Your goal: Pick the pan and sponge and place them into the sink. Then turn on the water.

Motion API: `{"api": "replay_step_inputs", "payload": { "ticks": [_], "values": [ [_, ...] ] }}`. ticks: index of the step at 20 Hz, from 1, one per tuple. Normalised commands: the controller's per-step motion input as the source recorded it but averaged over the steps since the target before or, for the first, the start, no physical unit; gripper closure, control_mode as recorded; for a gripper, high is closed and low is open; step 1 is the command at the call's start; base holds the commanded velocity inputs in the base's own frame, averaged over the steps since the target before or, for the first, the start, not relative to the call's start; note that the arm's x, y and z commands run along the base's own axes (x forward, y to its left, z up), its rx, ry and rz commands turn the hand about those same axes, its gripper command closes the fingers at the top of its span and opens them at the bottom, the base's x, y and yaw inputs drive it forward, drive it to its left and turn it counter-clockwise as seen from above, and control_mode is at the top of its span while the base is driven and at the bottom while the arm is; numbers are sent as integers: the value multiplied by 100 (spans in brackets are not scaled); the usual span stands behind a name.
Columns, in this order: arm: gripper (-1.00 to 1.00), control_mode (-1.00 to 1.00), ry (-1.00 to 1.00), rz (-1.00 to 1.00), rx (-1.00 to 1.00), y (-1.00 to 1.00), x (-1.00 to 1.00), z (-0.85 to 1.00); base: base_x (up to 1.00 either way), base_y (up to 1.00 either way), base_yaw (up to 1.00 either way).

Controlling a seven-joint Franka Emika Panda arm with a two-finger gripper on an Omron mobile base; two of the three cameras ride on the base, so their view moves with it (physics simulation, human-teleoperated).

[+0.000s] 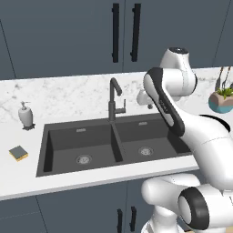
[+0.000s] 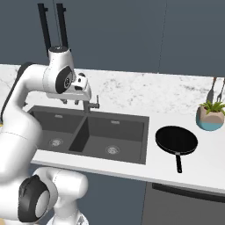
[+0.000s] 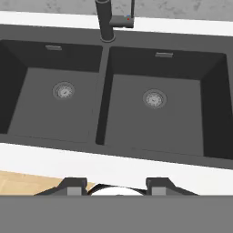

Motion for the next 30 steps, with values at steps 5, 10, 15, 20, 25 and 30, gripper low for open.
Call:
{"api": "replay_step_inputs", "payload": {
  "ticks": [5,10,15,20,25,30],
  "values": [
    [-100,-100,1,0,0,-5,-9,-3,0,0,0],
    [-100,-100,0,-1,0,-29,-21,-17,0,0,0],
    [-100,-100,0,-2,0,-64,-31,-65,0,0,0],
    [-100,-100,5,-7,0,-82,-15,-71,0,0,0],
    [-100,-100,13,-8,0,-75,-6,-74,0,0,0],
    [-100,-100,9,-6,0,-63,0,-57,0,0,0]
  ]
}}
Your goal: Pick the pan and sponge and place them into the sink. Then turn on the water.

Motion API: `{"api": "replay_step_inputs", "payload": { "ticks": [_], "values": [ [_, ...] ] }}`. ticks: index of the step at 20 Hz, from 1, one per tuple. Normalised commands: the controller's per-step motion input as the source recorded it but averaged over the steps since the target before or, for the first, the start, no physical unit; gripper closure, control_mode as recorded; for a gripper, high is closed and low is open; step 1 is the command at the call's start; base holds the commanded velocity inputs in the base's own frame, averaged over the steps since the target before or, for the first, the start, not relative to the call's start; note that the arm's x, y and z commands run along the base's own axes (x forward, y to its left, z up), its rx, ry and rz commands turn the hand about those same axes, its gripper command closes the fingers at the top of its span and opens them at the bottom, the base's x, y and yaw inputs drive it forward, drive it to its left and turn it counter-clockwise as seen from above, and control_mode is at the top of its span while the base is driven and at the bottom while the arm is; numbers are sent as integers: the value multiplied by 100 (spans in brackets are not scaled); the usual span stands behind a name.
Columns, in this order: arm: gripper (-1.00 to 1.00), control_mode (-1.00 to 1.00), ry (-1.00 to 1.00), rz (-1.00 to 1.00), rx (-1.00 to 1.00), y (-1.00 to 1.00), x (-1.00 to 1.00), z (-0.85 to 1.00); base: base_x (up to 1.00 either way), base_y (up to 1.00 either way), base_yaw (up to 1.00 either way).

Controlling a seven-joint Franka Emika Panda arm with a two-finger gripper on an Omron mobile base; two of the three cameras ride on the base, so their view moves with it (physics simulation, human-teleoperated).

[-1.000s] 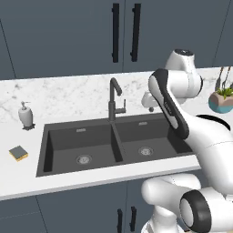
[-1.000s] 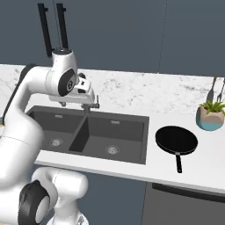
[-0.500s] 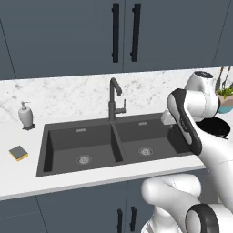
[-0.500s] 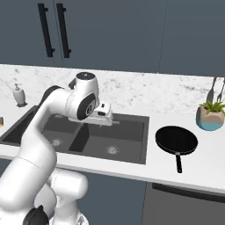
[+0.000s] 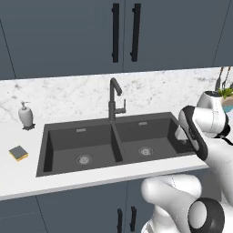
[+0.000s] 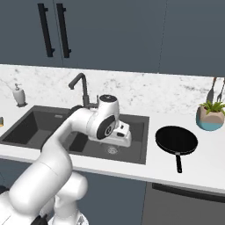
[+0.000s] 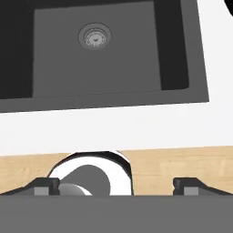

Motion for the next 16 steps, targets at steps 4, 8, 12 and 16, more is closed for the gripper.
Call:
{"api": "replay_step_inputs", "payload": {
  "ticks": [4,8,12,16],
  "values": [
    [-100,-100,5,-1,0,-55,2,-50,0,0,0],
    [-100,-100,6,0,0,-49,2,-31,0,0,0],
    [-100,-100,8,-4,0,-22,15,-6,0,0,0],
    [-100,-100,1,0,0,0,14,0,0,0,0]
  ]
}}
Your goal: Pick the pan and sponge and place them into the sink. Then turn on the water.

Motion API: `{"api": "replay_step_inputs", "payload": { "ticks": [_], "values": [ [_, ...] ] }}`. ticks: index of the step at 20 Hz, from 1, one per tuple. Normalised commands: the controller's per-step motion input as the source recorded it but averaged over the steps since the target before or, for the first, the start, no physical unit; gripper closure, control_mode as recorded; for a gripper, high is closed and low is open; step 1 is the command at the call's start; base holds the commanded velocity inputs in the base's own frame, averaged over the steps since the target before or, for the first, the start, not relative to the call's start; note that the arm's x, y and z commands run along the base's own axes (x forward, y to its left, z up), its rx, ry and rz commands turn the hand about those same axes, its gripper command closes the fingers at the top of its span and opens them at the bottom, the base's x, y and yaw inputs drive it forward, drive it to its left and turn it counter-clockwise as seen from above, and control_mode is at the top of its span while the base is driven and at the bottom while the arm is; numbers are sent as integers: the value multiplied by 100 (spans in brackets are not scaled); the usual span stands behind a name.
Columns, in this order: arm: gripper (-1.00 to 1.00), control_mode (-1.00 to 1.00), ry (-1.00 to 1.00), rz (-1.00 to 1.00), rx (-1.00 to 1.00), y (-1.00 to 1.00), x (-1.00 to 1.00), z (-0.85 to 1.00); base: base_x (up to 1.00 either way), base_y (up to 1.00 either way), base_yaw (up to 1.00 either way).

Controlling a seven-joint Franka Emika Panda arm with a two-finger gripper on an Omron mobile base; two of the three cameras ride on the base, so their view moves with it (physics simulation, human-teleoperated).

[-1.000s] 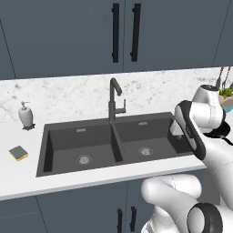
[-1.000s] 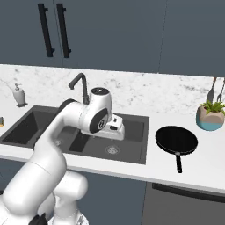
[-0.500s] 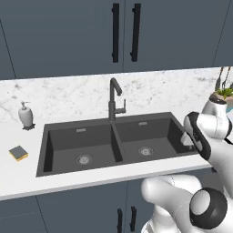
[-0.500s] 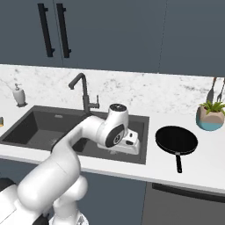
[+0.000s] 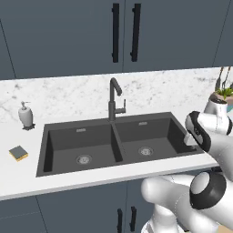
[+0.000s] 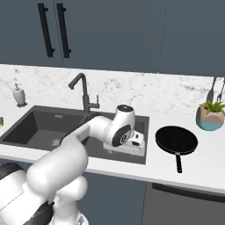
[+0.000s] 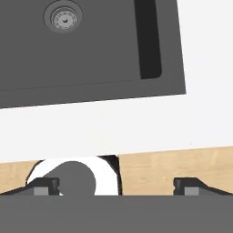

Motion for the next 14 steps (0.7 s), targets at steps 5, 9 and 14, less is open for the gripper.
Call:
{"api": "replay_step_inputs", "payload": {
  "ticks": [5,9,14],
  "values": [
    [-100,-100,2,0,0,-24,30,-12,0,0,0],
    [-100,-100,2,0,0,-47,35,-16,0,0,0],
    [-100,-100,4,0,0,-34,26,-7,0,0,0]
  ]
}}
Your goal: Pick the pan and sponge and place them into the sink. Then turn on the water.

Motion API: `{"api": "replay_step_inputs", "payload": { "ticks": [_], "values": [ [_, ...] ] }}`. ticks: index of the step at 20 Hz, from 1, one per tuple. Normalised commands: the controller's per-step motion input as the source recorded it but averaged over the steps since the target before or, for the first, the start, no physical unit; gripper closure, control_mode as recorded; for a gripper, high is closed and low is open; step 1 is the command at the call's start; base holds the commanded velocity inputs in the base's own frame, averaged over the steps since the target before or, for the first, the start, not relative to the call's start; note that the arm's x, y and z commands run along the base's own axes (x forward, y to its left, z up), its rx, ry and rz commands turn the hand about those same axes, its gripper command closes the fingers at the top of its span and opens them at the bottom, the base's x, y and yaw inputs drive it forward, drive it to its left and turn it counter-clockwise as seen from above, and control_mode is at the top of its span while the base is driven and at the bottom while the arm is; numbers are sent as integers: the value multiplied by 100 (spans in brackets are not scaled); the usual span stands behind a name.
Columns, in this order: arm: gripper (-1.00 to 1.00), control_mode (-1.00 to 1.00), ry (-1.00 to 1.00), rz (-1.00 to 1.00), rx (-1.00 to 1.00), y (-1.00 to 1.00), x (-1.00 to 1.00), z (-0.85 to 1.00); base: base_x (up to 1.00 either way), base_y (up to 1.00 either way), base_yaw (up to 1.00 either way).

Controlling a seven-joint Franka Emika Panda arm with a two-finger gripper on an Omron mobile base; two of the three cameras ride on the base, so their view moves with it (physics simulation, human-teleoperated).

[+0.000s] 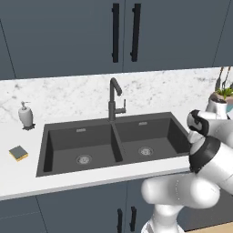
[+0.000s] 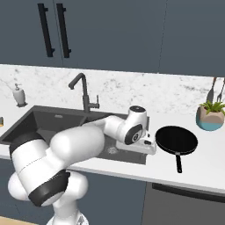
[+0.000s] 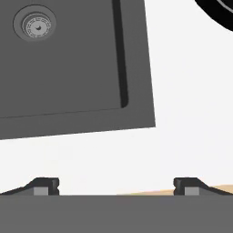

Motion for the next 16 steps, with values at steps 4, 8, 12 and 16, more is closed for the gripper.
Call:
{"api": "replay_step_inputs", "payload": {
  "ticks": [4,8,12,16],
  "values": [
    [-100,-100,3,0,0,-18,17,0,0,0,0],
    [-100,-100,1,0,0,-13,11,0,0,0,0],
    [-100,-100,3,0,0,-12,21,0,0,0,0],
    [-100,-100,1,0,0,-33,19,-3,0,0,0]
  ]
}}
